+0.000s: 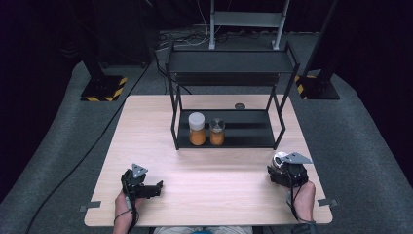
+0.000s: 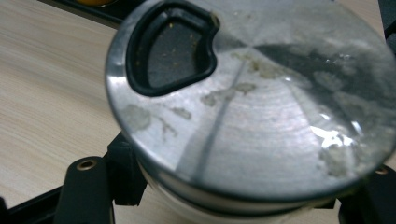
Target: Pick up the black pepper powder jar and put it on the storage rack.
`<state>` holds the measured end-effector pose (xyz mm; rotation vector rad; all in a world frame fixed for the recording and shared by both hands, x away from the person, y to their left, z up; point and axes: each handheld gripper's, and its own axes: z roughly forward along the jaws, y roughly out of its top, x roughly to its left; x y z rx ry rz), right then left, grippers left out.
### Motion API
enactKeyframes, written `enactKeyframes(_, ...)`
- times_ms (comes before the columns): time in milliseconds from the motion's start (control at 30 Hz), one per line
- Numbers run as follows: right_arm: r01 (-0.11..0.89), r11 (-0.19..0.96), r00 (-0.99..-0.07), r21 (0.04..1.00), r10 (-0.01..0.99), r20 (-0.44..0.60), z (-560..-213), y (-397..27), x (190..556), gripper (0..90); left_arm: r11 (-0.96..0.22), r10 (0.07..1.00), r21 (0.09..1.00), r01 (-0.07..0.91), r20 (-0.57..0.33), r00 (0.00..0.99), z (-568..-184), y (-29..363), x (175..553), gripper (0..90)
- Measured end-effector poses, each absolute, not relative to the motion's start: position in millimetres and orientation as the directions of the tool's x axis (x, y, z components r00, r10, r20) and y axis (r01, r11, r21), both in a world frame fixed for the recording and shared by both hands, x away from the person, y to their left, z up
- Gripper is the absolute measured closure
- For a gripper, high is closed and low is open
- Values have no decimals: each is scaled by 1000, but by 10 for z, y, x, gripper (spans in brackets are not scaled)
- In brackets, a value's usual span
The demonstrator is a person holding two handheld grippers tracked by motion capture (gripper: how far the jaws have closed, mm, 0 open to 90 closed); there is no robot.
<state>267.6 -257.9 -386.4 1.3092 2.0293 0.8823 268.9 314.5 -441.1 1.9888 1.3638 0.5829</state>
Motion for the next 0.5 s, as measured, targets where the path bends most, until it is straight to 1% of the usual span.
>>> enactKeyframes(500,543,316,-383,778,918,-105,-3810,-2527,2825,306,-249,933,724,644,1,360,-4411,3143,2687,6)
